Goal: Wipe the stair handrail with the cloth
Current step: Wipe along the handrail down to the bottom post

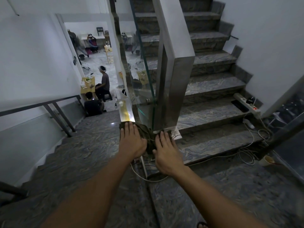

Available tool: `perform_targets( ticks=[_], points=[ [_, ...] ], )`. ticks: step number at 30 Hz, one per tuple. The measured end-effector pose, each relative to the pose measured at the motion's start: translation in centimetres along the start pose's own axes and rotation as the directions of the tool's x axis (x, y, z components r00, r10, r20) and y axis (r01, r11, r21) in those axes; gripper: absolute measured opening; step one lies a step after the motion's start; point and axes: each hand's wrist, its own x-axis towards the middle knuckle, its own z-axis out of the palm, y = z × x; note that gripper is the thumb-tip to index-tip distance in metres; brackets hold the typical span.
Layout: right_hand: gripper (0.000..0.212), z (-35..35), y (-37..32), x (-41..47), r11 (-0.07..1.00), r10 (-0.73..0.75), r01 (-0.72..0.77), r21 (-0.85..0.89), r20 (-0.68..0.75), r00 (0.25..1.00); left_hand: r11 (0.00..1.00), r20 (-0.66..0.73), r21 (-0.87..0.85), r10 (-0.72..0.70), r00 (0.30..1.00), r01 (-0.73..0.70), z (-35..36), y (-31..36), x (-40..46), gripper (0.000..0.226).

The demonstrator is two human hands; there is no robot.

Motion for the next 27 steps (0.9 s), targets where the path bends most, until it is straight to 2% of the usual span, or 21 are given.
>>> perform_targets(
  ticks=[2, 6, 9, 12, 16, 20, 23, 27],
  points=[
    [0.063, -0.5, 1.2, 0.2, 0.999, 0.011, -0.011, -0.037, -0.011, 1.000, 0.999, 0.024, 0.019, 0.044, 0.999, -0.044, -0.3, -0.5, 0.8, 0.070],
    [0.066, -0.9, 2.5, 1.4, 0.990, 0.123, -0.124, -0.070, -0.023, 0.992, 0.993, 0.058, 0.022, 0.113, 0.992, -0.115, -0.8, -1.7, 1.6, 0.068],
    [0.071, 0.0, 0.3, 0.9, 0.995, 0.010, -0.015, -0.102, -0.044, 0.999, 0.989, 0.071, 0.032, 0.140, 0.988, -0.143, -1.1, -2.3, 2.6, 0.068],
    [0.066, 0.1, -1.6, 0.5, 0.990, -0.094, 0.095, -0.102, 0.017, 0.995, 0.976, 0.105, 0.056, 0.204, 0.973, -0.210, -1.8, -3.5, 3.8, 0.067],
    [0.059, -0.3, -2.4, 1.1, 0.987, -0.102, 0.107, -0.118, 0.054, 0.993, 0.957, 0.113, 0.076, 0.269, 0.956, -0.278, -2.2, -4.8, 4.7, 0.066],
    [0.076, -0.2, -3.6, 1.7, 0.993, -0.099, 0.101, -0.065, 0.039, 0.994, 0.945, 0.107, 0.076, 0.309, 0.945, -0.318, -2.6, -5.4, 5.7, 0.065],
    [0.059, -0.6, -4.5, 2.8, 0.995, -0.092, 0.094, -0.037, 0.030, 0.995, 0.933, 0.100, 0.086, 0.341, 0.935, -0.350, -2.5, -6.3, 6.7, 0.063],
    [0.059, -0.9, -5.7, 4.4, 0.994, -0.098, 0.100, -0.041, 0.032, 0.995, 0.909, 0.108, 0.091, 0.396, 0.912, -0.406, -2.7, -7.7, 8.3, 0.065]
  ],
)
